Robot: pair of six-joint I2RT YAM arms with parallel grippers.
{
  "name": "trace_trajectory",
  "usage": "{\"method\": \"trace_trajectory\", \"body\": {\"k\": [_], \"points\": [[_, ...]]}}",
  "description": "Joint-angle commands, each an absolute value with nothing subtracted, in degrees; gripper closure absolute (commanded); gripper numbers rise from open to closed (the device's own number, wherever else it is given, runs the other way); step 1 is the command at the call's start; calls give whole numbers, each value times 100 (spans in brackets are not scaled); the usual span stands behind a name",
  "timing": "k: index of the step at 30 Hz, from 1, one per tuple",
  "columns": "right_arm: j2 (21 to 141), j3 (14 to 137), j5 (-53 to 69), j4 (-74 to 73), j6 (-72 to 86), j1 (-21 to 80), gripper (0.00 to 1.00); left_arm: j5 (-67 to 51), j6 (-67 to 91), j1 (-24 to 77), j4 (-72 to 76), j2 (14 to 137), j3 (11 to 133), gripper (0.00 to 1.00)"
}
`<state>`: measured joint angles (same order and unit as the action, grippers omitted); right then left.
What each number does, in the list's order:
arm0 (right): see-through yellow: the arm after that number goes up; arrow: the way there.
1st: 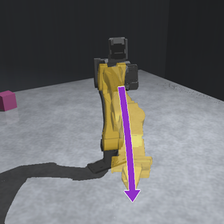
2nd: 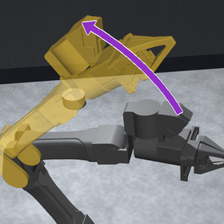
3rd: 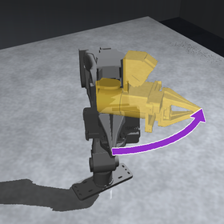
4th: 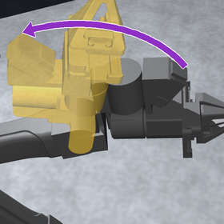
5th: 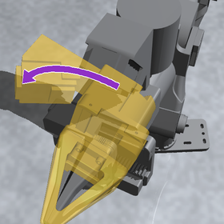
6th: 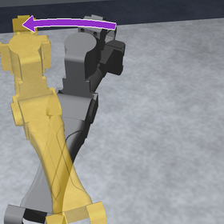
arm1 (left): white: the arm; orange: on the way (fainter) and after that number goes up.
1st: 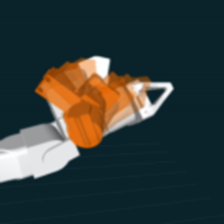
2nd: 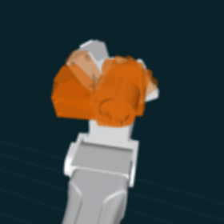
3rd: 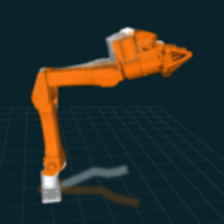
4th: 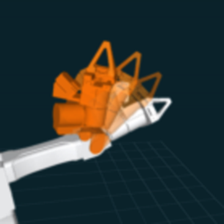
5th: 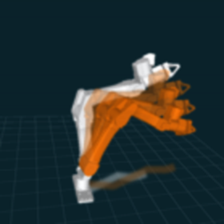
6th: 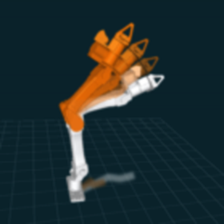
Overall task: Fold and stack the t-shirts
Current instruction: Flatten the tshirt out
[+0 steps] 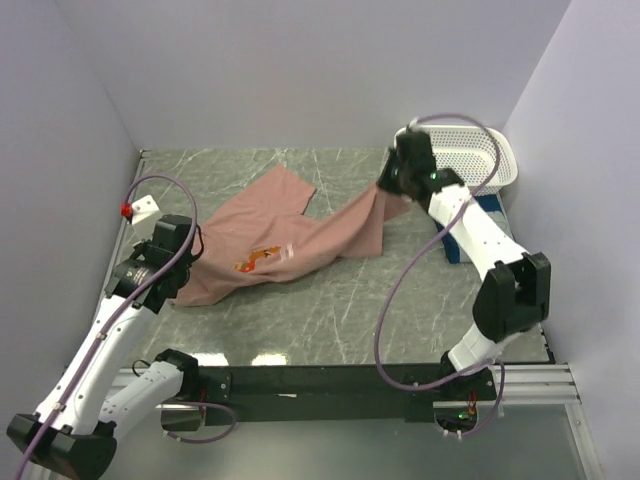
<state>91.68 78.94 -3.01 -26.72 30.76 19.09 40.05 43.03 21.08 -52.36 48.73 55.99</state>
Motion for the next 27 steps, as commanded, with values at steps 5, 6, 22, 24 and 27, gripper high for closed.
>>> {"method": "trace_trajectory", "body": {"k": [5,6,22,24,27], "points": [[10625,9975,-441,-3226,2682,1652,52,2981,3560,1406,-4149,5053,5265,99],[10548,9819,-370,-3156,2611,1670,45,2936,3542,1363,-4009,5132,5247,99],[9790,6460,598,-1346,2679,1696,41,2374,3314,703,-2734,5669,4703,99],[9949,6390,598,-1205,2864,1696,41,2373,3305,642,-2716,5564,4650,99],[10177,6363,694,-941,3216,1679,40,2399,3287,624,-2690,5450,4579,99]]}}
